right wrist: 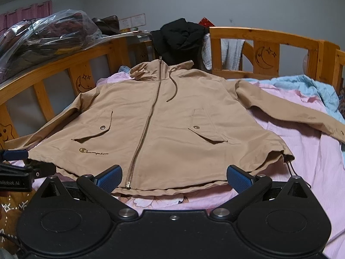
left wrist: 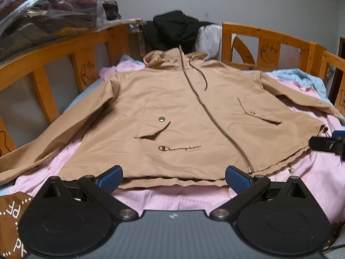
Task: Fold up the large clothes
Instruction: 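Reach the right gripper to the jacket sleeve cuff and grasp it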
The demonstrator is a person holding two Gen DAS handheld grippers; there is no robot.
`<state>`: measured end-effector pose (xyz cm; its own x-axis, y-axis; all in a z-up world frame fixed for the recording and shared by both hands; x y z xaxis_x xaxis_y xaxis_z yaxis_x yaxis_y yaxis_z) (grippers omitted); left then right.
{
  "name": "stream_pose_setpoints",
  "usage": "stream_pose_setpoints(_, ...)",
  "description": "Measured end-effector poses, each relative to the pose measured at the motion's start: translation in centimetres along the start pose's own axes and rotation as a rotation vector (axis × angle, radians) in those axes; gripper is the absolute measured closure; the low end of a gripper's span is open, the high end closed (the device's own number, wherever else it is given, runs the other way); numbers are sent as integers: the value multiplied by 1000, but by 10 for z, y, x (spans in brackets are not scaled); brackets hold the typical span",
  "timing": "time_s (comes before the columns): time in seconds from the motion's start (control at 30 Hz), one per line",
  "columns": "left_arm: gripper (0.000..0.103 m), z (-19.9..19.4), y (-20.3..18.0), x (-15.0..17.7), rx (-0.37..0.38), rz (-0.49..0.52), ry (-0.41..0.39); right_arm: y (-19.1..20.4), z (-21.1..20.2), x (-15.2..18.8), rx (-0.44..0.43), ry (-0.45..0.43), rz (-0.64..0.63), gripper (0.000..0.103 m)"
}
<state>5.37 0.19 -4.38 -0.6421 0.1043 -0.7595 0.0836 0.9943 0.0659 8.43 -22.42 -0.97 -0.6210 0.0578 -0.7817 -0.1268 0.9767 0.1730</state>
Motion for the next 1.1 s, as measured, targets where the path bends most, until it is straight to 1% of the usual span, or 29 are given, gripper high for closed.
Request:
stream_pose_setpoints(0.07, 0, 11, 2, -10, 21, 12, 45, -10, 3, -7, 1, 32, 66, 0)
stream_pose_setpoints(0.13, 0, 24, 4, -27, 23, 33, 93, -26, 6, -17, 11, 57, 136, 0)
stream_pose_setpoints(0.2, 0, 37, 9, -51, 26, 18, 136, -51, 9, -30, 50, 66, 216, 0)
stream_pose_setpoints(0.27, 0, 47, 13, -77, 28, -10, 157, -80, 12, -46, 92, 58, 294, 0)
stream_pose_setpoints(0.43, 0, 67, 8, -137, 44, -70, 216, -169, 29, -73, 266, 26, 462, 1)
stream_pose_setpoints(0.5, 0, 72, 1, -153, 46, -80, 208, -208, 42, -75, 342, 21, 574, 1)
stream_pose_setpoints(0.57, 0, 79, -7, -164, 60, -80, 191, -242, 54, -70, 365, 6, 721, 5)
stream_pose_setpoints(0.6, 0, 83, -12, -167, 68, -70, 179, -257, 60, -68, 372, -6, 794, 9)
stream_pose_setpoints(0.67, 0, 93, -19, -168, 78, -44, 145, -281, 72, -59, 390, -34, 920, 12)
stream_pose_setpoints(0.73, 0, 108, -26, -167, 91, -37, 146, -297, 85, -53, 407, -57, 1033, 18)
stream_pose_setpoints(0.8, 0, 126, -27, -163, 117, -55, 172, -314, 92, -47, 418, -111, 1137, 21)
stream_pose_setpoints(0.83, 0, 134, -26, -160, 131, -71, 185, -318, 94, -46, 431, -138, 1176, 25)
stream_pose_setpoints(0.87, 0, 141, -23, -157, 145, -88, 198, -324, 96, -47, 447, -169, 1216, 27)
stream_pose_setpoints(0.9, 0, 148, -20, -155, 154, -109, 211, -329, 97, -48, 459, -202, 1253, 34)
stream_pose_setpoints(0.93, 0, 153, -16, -153, 158, -128, 221, -335, 97, -49, 475, -231, 1283, 45)
stream_pose_setpoints(0.97, 1, 159, -12, -152, 163, -151, 231, -340, 96, -51, 506, -253, 1315, 52)
stream_pose_setpoints(1.0, 1, 164, -7, -150, 170, -174, 240, -344, 96, -53, 532, -263, 1336, 61)
stream_pose_setpoints(1.03, 1, 168, -2, -150, 179, -196, 247, -347, 95, -55, 556, -272, 1355, 68)
stream_pose_setpoints(1.1, 1, 169, 8, -150, 189, -228, 247, -348, 92, -61, 590, -289, 1368, 75)
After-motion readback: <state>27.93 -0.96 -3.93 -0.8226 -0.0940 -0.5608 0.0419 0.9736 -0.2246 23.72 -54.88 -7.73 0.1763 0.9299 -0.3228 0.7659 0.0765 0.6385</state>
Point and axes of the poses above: each gripper's, at about its wrist camera, not at the fingertips, and z roughly the way its jaws point, y to its left, x to its underside, the point moved 5 cm from there along z, roughly the way its jaws point, and after that the axes turned 2 degrees about z, right-handed, at the moved point
